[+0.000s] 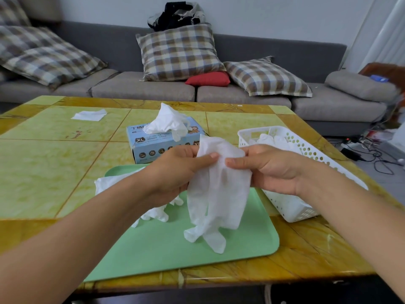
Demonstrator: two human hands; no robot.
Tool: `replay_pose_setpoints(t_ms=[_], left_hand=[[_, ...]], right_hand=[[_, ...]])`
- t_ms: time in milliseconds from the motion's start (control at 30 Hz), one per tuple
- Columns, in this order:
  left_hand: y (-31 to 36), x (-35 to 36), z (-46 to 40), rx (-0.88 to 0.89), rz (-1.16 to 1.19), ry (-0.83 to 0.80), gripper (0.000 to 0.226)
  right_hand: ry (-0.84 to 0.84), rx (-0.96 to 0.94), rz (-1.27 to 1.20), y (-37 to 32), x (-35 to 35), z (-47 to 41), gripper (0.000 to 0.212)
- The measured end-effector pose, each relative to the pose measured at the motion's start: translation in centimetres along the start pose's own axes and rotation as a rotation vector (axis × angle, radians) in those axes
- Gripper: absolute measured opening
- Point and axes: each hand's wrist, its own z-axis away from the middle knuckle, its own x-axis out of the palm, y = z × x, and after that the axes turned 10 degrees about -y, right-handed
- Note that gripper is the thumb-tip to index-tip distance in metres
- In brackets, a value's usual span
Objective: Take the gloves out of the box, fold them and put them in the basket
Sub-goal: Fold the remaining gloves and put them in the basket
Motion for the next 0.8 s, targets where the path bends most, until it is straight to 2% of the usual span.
replay_pose_setpoints(t_ms=[100, 167, 233, 267, 333, 433, 500, 567, 633, 733, 800], left_hand=[[-0.8, -0.5, -0.5, -0.138, 0.114, -0.013, 0.024], [-1.5, -1.1, -1.0, -0.209, 0.024, 0.048, 0.022], [-1.6, -1.6, -1.2, -0.171, -0.050, 0.141, 0.019], [-1.4, -1.6, -1.3, -0.082, -0.061, 0.193, 0.017], [-0.1, -1.8, -1.3, 0.218, -0.197, 0.308, 0.014], [3.0, -1.7, -0.4, 0.676, -0.505, 0.402, 0.015], [3.3, -2.3, -0.1, 0.806, -0.690, 0.407, 0.017], [1.9, -3.0, 0.1, 0.717, -0.824, 0.331, 0.019], [-0.7, -3.7, -0.4, 0.509, -0.916, 0.157, 0.019], [-4.7, -4.4, -1.0, 0.232, -1.062, -0.154, 0.017], [-6.5, -4.2, -1.2, 0.177, -1.105, -0.310, 0.016]], right_hand=[[0.004, 0.136, -0.006, 1.2, -0.6, -1.1, 0.052], [0.044, 0.156, -0.001, 1.6, -0.5, -1.9, 0.045], [0.164, 0.092, 0.018, 1.3, -0.3, -2.5, 0.036], [0.237, -0.007, 0.021, 1.1, -0.3, -2.8, 0.029], [0.369, -0.340, 0.070, -0.1, -0.4, -2.7, 0.015], [0.458, -0.885, 0.400, -2.7, -0.2, -1.0, 0.011], [0.445, -0.974, 0.583, -2.4, -0.2, 0.0, 0.013], [0.405, -0.819, 0.679, -0.8, -0.7, 0.2, 0.016], [0.303, -0.508, 0.904, 1.1, -1.3, -0.1, 0.018], [0.014, -0.117, 1.230, 3.8, -1.8, -1.0, 0.013], [-0.128, 0.024, 1.401, 5.0, -1.6, -1.0, 0.014]])
